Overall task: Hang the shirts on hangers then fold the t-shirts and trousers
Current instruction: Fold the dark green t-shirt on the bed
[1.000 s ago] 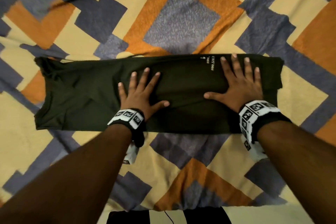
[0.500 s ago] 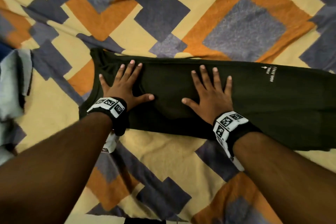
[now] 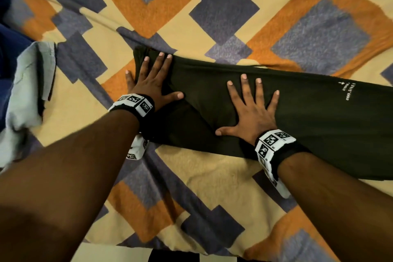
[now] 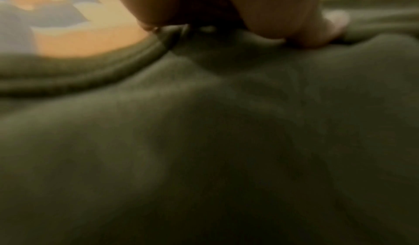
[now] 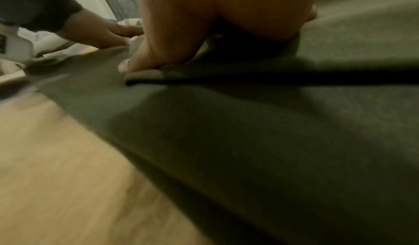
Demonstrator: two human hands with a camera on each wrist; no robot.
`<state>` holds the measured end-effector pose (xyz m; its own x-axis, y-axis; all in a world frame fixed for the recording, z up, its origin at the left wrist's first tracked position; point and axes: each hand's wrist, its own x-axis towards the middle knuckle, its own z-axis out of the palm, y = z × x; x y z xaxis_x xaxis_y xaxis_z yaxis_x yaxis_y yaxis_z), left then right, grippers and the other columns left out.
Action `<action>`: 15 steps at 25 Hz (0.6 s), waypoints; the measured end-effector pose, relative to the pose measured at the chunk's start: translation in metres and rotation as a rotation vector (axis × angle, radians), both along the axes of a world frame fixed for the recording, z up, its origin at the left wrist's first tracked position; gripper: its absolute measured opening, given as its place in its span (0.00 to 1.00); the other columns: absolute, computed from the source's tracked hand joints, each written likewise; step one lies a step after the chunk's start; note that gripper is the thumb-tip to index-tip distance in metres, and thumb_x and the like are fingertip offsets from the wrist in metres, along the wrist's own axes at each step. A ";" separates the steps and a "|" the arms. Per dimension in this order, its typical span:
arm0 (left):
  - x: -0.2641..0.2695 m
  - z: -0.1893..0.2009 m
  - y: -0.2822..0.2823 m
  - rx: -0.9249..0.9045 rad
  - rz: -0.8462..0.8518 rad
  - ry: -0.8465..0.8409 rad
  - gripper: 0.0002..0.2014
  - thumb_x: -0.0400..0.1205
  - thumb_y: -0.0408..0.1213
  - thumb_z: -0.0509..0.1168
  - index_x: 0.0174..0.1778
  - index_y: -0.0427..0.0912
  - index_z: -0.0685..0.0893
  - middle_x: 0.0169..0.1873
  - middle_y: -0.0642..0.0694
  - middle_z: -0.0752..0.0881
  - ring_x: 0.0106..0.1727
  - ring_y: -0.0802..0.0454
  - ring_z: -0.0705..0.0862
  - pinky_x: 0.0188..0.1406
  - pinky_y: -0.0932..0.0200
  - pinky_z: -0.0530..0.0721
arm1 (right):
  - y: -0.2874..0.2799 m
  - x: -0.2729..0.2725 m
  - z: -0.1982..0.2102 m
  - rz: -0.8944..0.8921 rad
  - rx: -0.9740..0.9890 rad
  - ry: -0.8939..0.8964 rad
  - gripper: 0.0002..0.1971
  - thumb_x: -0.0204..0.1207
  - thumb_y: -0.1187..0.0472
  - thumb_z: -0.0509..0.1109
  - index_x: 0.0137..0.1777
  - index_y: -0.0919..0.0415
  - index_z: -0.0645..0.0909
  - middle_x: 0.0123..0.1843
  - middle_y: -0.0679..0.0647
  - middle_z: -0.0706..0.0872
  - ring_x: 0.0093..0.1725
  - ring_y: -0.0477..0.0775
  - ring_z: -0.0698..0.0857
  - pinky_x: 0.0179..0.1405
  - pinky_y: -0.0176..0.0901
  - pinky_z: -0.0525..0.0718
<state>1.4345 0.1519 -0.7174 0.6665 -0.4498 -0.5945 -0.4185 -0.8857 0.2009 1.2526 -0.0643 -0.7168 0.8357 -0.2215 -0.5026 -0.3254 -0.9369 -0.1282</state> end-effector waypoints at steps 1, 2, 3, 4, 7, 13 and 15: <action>-0.002 0.005 -0.002 0.001 0.034 -0.008 0.50 0.71 0.71 0.61 0.77 0.69 0.30 0.81 0.60 0.32 0.83 0.48 0.33 0.75 0.25 0.36 | 0.001 -0.003 0.004 0.036 -0.012 -0.044 0.65 0.50 0.17 0.64 0.82 0.38 0.31 0.86 0.49 0.33 0.84 0.63 0.36 0.71 0.81 0.36; -0.007 0.013 -0.005 0.007 0.077 -0.046 0.50 0.72 0.68 0.63 0.78 0.68 0.32 0.82 0.56 0.32 0.82 0.46 0.33 0.76 0.26 0.36 | 0.004 -0.008 0.006 0.089 -0.018 -0.107 0.64 0.51 0.20 0.67 0.83 0.40 0.40 0.86 0.52 0.41 0.84 0.63 0.42 0.72 0.80 0.40; -0.016 0.021 -0.012 0.011 0.106 -0.111 0.49 0.75 0.62 0.65 0.79 0.66 0.33 0.82 0.53 0.32 0.82 0.44 0.32 0.75 0.27 0.36 | 0.010 -0.015 0.005 0.157 -0.020 -0.173 0.60 0.52 0.23 0.71 0.83 0.42 0.51 0.86 0.54 0.52 0.84 0.63 0.50 0.73 0.79 0.47; -0.033 0.031 -0.025 0.009 0.095 -0.173 0.47 0.78 0.54 0.65 0.81 0.63 0.35 0.82 0.50 0.32 0.82 0.41 0.32 0.75 0.29 0.35 | 0.017 -0.024 0.002 0.228 -0.012 -0.227 0.55 0.53 0.27 0.75 0.81 0.44 0.60 0.83 0.55 0.60 0.82 0.63 0.57 0.73 0.77 0.54; -0.108 0.048 -0.085 -0.066 -0.111 -0.116 0.41 0.79 0.38 0.59 0.83 0.56 0.41 0.83 0.50 0.36 0.83 0.46 0.35 0.77 0.37 0.33 | 0.016 -0.048 -0.008 0.270 0.041 -0.271 0.45 0.64 0.34 0.75 0.80 0.47 0.64 0.82 0.56 0.65 0.81 0.63 0.61 0.75 0.74 0.56; -0.198 0.016 -0.163 -0.052 -0.049 0.003 0.36 0.84 0.53 0.52 0.82 0.56 0.35 0.82 0.52 0.31 0.82 0.45 0.32 0.76 0.34 0.33 | -0.106 -0.135 -0.004 -0.144 -0.155 -0.108 0.48 0.70 0.24 0.49 0.85 0.50 0.46 0.87 0.50 0.49 0.85 0.58 0.50 0.77 0.72 0.42; -0.220 0.008 -0.186 -0.050 -0.118 -0.005 0.37 0.83 0.60 0.49 0.79 0.61 0.30 0.80 0.54 0.28 0.81 0.44 0.29 0.73 0.30 0.30 | -0.164 -0.176 -0.002 -0.279 -0.174 -0.035 0.48 0.70 0.22 0.44 0.85 0.48 0.44 0.87 0.50 0.47 0.85 0.58 0.48 0.77 0.73 0.41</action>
